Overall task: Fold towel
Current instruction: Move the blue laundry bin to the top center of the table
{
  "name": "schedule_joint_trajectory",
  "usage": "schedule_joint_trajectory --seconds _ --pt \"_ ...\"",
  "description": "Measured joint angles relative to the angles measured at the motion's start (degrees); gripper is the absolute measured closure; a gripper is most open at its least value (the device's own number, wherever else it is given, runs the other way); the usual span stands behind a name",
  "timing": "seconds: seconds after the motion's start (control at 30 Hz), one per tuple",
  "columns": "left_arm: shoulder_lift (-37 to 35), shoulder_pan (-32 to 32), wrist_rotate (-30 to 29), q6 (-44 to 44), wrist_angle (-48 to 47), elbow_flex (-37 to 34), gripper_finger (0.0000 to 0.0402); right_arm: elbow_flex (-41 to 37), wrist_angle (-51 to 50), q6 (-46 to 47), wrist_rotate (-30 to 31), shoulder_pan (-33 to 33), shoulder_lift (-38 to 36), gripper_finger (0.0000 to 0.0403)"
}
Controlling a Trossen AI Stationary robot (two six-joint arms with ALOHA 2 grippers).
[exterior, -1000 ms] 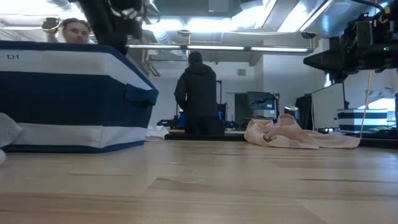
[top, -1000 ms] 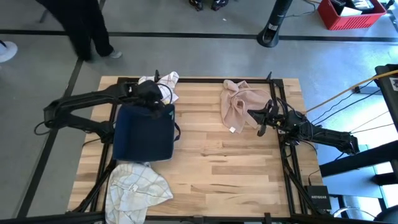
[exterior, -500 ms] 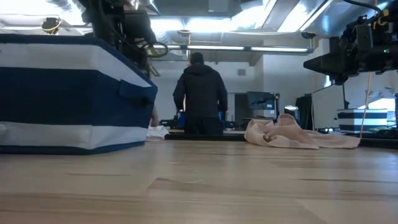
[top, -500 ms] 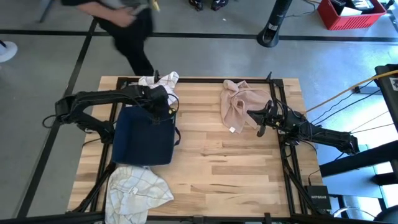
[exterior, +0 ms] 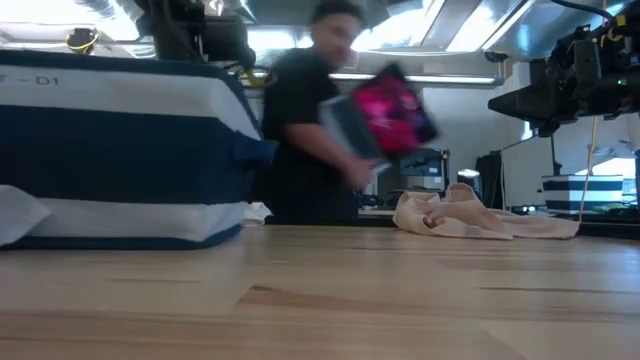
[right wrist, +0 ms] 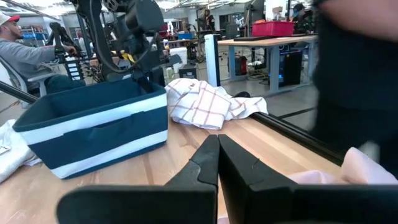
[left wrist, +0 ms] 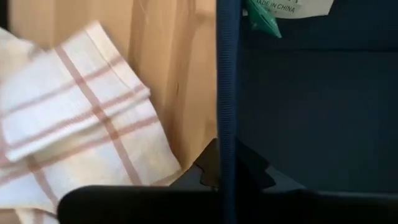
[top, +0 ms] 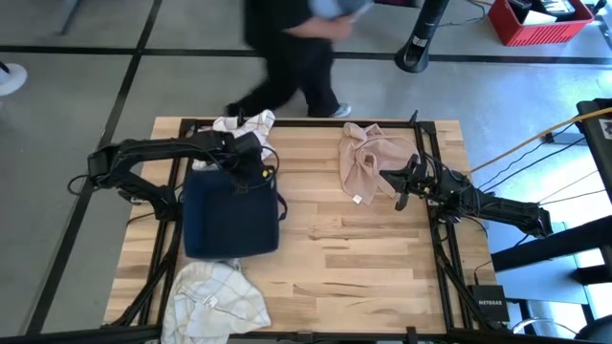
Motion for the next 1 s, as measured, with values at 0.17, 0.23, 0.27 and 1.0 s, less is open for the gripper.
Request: schedule_joint_trajectory --seconds 0.17,0.23,0.27,1.0 --pt "0.0 -0.88 -0.59 -1.4 0.23 5.28 0.0399 0.0 0.0 1.27 -0.15 0.0 -0.01 0.0393" --pt "0.0 -0.99 -1.12 -1.71 0.56 8.09 0.0399 0.02 0.0 1.67 -0.17 0.0 -0.01 0.0393" --pt "0.0 -0.98 -1.26 -1.88 0.67 9.48 0.0399 0.01 0.0 1.69 -0.17 0.0 0.0 0.0393" --pt "22.33 5.67 -1.69 16.42 31.46 24.83 0.0401 0.02 0.49 -0.1 2.46 0.0 0.0 0.0393"
